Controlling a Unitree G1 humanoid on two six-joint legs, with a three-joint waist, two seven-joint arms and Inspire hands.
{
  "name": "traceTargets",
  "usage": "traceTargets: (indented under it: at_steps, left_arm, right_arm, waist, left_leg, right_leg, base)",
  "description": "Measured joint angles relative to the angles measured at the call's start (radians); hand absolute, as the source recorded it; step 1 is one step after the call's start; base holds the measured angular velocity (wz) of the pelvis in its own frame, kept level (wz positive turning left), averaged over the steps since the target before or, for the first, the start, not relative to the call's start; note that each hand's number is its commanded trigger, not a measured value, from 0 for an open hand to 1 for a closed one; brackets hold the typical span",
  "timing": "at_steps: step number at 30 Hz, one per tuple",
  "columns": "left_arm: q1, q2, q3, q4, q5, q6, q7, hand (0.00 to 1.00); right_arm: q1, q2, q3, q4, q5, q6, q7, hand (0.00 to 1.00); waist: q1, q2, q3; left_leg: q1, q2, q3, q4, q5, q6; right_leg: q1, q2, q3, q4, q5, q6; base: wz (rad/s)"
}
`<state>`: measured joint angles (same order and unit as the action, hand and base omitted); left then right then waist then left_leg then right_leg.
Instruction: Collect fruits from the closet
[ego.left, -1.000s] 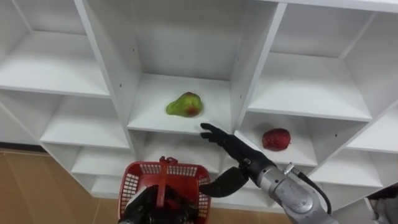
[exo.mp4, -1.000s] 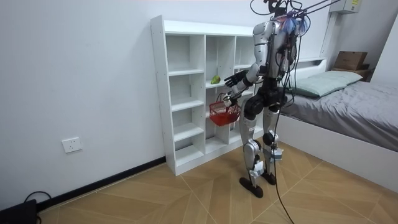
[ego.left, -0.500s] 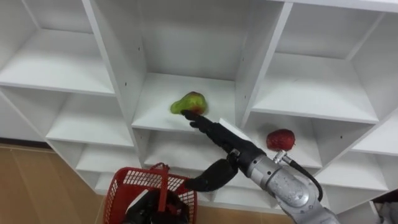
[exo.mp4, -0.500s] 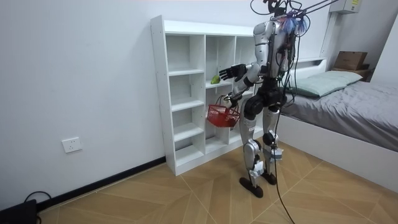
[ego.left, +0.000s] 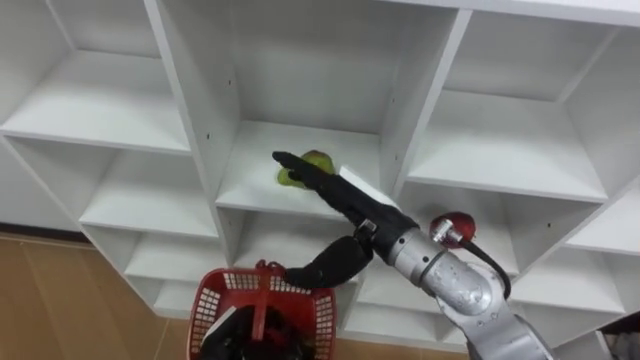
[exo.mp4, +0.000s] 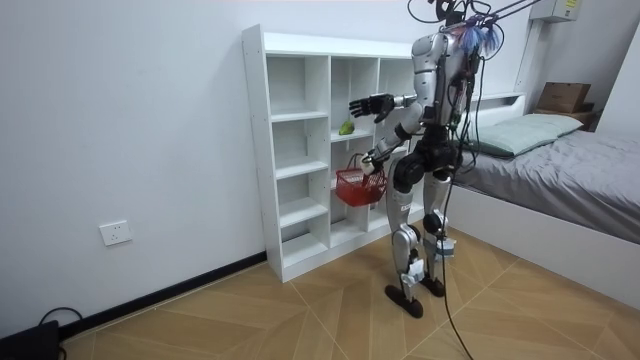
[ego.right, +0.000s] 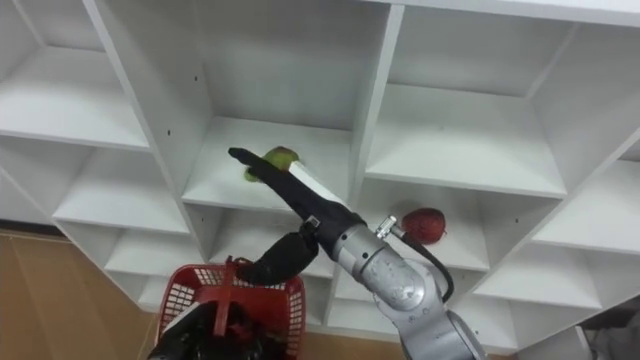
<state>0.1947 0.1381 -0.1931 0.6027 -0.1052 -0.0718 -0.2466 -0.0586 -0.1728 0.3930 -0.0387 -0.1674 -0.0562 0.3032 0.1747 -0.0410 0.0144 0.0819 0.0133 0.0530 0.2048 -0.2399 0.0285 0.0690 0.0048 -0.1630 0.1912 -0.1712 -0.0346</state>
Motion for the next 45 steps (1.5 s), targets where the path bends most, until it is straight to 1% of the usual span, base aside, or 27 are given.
traceTargets:
  at_steps: [5,7,10,12,14,15,17,19,20,21,23,26,28,30,31,32,34,36,38,39,40,42,45]
  left_arm:
    - [0.0,-0.016,0.019,0.008,0.001,0.001,0.004,1.0]
    - [-0.001,-0.027,0.03,0.014,0.002,0.001,0.006,1.0]
    - [-0.001,-0.033,0.029,0.031,-0.001,0.001,0.021,1.0]
    - [-0.001,-0.034,0.028,0.043,-0.001,0.001,0.023,1.0]
    - [-0.001,-0.033,0.029,0.047,-0.001,0.001,0.024,1.0]
    - [-0.001,-0.034,0.029,0.047,-0.001,0.001,0.026,1.0]
    - [-0.001,-0.033,0.029,0.047,-0.001,0.001,0.026,1.0]
    - [0.0,-0.034,0.029,0.046,-0.001,0.001,0.027,1.0]
    - [0.0,-0.034,0.028,0.046,-0.001,0.001,0.027,1.0]
    - [0.0,-0.035,0.028,0.046,-0.001,0.001,0.026,1.0]
    - [0.001,-0.038,0.028,0.047,-0.001,0.001,0.025,1.0]
    - [0.001,-0.046,0.025,0.046,-0.001,0.001,0.025,1.0]
    - [0.002,-0.047,0.024,0.046,-0.001,0.001,0.025,1.0]
    - [0.003,-0.047,0.024,0.046,-0.001,0.001,0.025,1.0]
    - [0.003,-0.047,0.024,0.047,-0.001,0.001,0.025,1.0]
    - [0.003,-0.047,0.023,0.047,-0.001,0.001,0.026,1.0]
    - [0.005,-0.046,0.022,0.048,-0.001,0.001,0.033,1.0]
    - [0.005,-0.044,0.016,0.048,-0.002,0.002,0.043,1.0]
    - [0.002,-0.042,0.011,0.062,-0.002,0.003,0.044,1.0]
    - [-0.003,-0.042,0.011,0.074,-0.001,0.009,0.044,1.0]
    - [-0.004,-0.041,0.013,0.078,-0.001,0.014,0.044,1.0]
    - [-0.007,-0.039,0.019,0.078,0.0,0.023,0.044,1.0]
    - [-0.01,-0.04,0.028,0.078,0.001,0.024,0.043,1.0]
  right_arm:
    - [-0.004,0.001,-0.001,-0.071,-0.014,0.0,-0.042,0.0]
    - [-0.006,0.005,-0.001,-0.077,-0.081,0.0,-0.073,0.0]
    - [-0.015,0.006,-0.001,-0.077,-0.153,0.0,-0.114,0.0]
    - [-0.033,0.006,-0.002,-0.077,-0.175,0.0,-0.133,0.0]
    - [-0.053,0.006,-0.003,-0.077,-0.19,0.0,-0.155,0.0]
    - [-0.066,0.005,-0.003,-0.077,-0.193,0.0,-0.168,0.0]
    - [-0.084,0.006,-0.003,-0.077,-0.196,0.0,-0.187,0.0]
    - [-0.089,0.004,-0.004,-0.079,-0.208,0.0,-0.211,0.0]
    - [-0.088,0.004,-0.004,-0.079,-0.217,0.0,-0.217,0.0]
    - [-0.089,0.004,-0.004,-0.079,-0.233,0.0,-0.225,0.0]
    - [-0.088,0.007,-0.003,-0.079,-0.243,0.0,-0.237,0.0]
    - [-0.089,0.007,-0.003,-0.079,-0.246,0.0,-0.248,0.0]
    - [-0.089,0.007,-0.002,-0.071,-0.247,0.0,-0.26,0.0]
    - [-0.089,0.008,-0.002,-0.06,-0.251,0.0,-0.262,0.0]
    - [-0.089,0.007,0.0,-0.045,-0.263,0.0,-0.268,0.0]
    - [-0.089,0.007,0.0,-0.036,-0.273,0.0,-0.271,0.0]
    - [-0.09,0.007,0.005,-0.008,-0.304,0.0,-0.28,0.0]
    - [-0.094,0.008,0.012,0.002,-0.309,0.001,-0.287,0.0]
    - [-0.132,0.017,0.02,0.059,-0.316,-0.001,-0.303,0.0]
    - [-0.165,0.02,0.019,0.105,-0.326,0.003,-0.314,0.0]
    - [-0.194,0.02,0.019,0.138,-0.351,0.006,-0.324,0.0]
    - [-0.219,0.019,0.018,0.177,-0.36,0.008,-0.339,0.0]
    - [-0.243,0.016,0.017,0.212,-0.36,0.013,-0.349,0.0]
  waist:
    - [0.007,0.004,0.0001]
    - [0.017,0.004,0.0004]
    - [0.02,0.004,0.0009]
    - [0.02,0.003,0.0012]
    - [0.02,-0.001,0.0032]
    - [0.021,-0.005,0.0048]
    - [0.022,-0.013,0.0052]
    - [0.024,-0.032,0.0002]
    - [0.024,-0.037,-0.0006]
    - [0.025,-0.046,-0.0032]
    - [0.027,-0.051,-0.0055]
    - [0.029,-0.055,-0.0043]
    - [0.032,-0.057,0.0029]
    - [0.035,-0.06,0.0068]
    - [0.041,-0.062,0.0074]
    - [0.047,-0.064,0.0064]
    - [0.055,-0.07,0.0083]
    - [0.056,-0.077,0.0055]
    - [0.055,-0.079,0.0054]
    - [0.055,-0.082,0.0041]
    - [0.056,-0.088,0.0048]
    - [0.057,-0.095,0.0048]
    - [0.067,-0.102,0.0055]
  left_leg:
    - [0.003,0.0,0.005,0.0,0.001,0.0]
    - [0.012,0.0,0.012,-0.002,0.001,0.0]
    - [0.017,-0.001,0.013,-0.004,0.001,0.0]
    - [0.017,-0.002,0.014,-0.004,0.001,0.0]
    - [0.016,-0.002,0.013,-0.005,0.001,0.0]
    - [0.015,-0.001,0.012,-0.005,0.001,0.0]
    - [0.011,-0.001,0.011,-0.008,0.001,0.0]
    - [0.009,-0.001,0.002,-0.012,0.001,0.0]
    - [0.009,-0.001,0.0,-0.014,0.001,0.0]
    - [0.009,-0.001,-0.001,-0.015,0.001,0.0]
    - [0.014,-0.001,-0.002,-0.016,0.001,0.0]
    - [0.018,-0.004,-0.003,-0.015,0.002,0.002]
    - [0.015,-0.005,-0.003,-0.015,0.003,0.003]
    - [0.008,-0.005,-0.004,-0.015,0.003,0.003]
    - [0.002,-0.005,-0.004,-0.015,0.003,0.003]
    - [-0.003,-0.004,-0.004,-0.016,0.003,0.003]
    - [-0.016,-0.004,-0.011,-0.015,0.004,0.001]
    - [-0.033,-0.005,-0.015,-0.015,0.007,0.0]
    - [-0.042,-0.009,-0.021,-0.014,0.011,0.0]
    - [-0.046,-0.009,-0.024,-0.011,0.011,-0.001]
    - [-0.054,-0.009,-0.028,-0.007,0.012,-0.001]
    - [-0.057,-0.009,-0.035,-0.006,0.012,-0.002]
    - [-0.064,-0.008,-0.039,-0.005,0.012,-0.002]
  right_leg:
    - [-0.003,0.002,0.007,0.002,0.0,0.0]
    - [-0.001,0.002,0.014,0.0,0.0,0.0]
    - [0.0,0.002,0.022,-0.001,0.0,0.0]
    - [-0.001,0.002,0.023,-0.002,0.0,0.001]
    - [-0.001,0.002,0.022,-0.003,0.0,0.001]
    - [-0.001,0.002,0.021,-0.003,0.0,0.001]
    - [-0.002,0.003,0.021,-0.004,0.0,0.001]
    - [-0.003,0.003,0.015,-0.006,0.0,0.001]
    - [-0.003,0.003,0.013,-0.006,0.0,0.001]
    - [-0.003,0.004,0.011,-0.006,0.0,0.001]
    - [-0.001,0.003,0.01,-0.006,0.0,0.001]
    - [0.002,0.001,0.011,-0.007,0.0,0.001]
    - [0.0,-0.001,0.011,-0.007,0.0,0.001]
    - [-0.004,-0.001,0.009,-0.007,0.0,0.001]
    - [-0.008,0.0,0.009,-0.007,0.0,0.001]
    - [-0.013,0.001,0.008,-0.006,0.0,0.001]
    - [-0.023,0.001,0.002,-0.006,0.0,0.001]
    - [-0.039,0.0,-0.004,-0.006,0.0,0.001]
    - [-0.045,-0.001,-0.006,-0.006,0.0,0.0]
    - [-0.049,-0.002,-0.01,-0.006,0.0,0.0]
    - [-0.053,-0.002,-0.016,-0.007,0.0,0.0]
    - [-0.054,-0.002,-0.026,-0.009,0.0,0.0]
    - [-0.059,-0.003,-0.031,-0.009,0.0,0.0]
  base:
    - [-0.02]
    - [-0.09]
    - [-0.07]
    - [0.0]
    - [0.0]
    - [0.0]
    - [0.0]
    - [0.07]
    - [0.07]
    - [0.04]
    - [0.0]
    - [0.0]
    - [0.0]
    - [0.0]
    - [0.0]
    - [0.0]
    - [0.08]
    - [0.1]
    - [0.08]
    - [0.09]
    - [0.11]
    - [0.12]
    - [0.04]
